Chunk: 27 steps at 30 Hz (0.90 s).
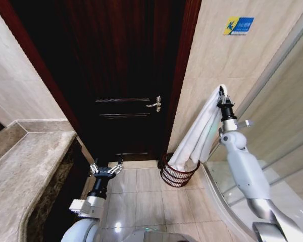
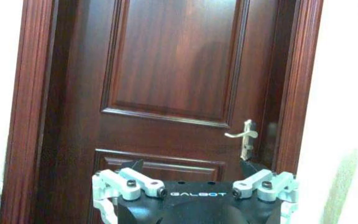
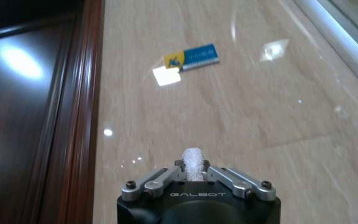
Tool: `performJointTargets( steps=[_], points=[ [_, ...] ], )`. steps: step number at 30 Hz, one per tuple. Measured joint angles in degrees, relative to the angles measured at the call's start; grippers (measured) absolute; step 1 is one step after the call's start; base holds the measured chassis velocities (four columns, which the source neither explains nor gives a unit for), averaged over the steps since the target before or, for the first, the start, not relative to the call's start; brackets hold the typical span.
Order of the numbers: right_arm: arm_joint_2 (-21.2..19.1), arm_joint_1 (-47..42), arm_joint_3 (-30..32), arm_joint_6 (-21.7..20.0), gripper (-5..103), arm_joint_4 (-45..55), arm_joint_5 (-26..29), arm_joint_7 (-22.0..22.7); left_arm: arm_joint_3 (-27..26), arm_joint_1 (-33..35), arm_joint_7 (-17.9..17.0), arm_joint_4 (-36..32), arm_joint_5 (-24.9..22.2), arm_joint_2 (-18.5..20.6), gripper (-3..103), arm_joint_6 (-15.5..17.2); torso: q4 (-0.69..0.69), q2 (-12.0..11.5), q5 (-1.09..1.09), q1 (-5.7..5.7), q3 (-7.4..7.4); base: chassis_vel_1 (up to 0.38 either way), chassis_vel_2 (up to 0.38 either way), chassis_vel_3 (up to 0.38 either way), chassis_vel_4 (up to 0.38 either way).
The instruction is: Discard the used towel into the hamper.
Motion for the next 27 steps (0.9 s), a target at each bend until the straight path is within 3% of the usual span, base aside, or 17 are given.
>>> performJointTargets(
  steps=[27],
  points=[
    [4.5, -2.8, -1.9, 4.2, 5, -11.9, -1.9, -3.7, 0.0, 0.0, 0.0, 0.0, 0.0, 0.0, 100, 0.0, 0.0, 0.0, -0.01, 0.0, 0.01, 0.0, 0.0, 0.0, 0.0]
  ],
)
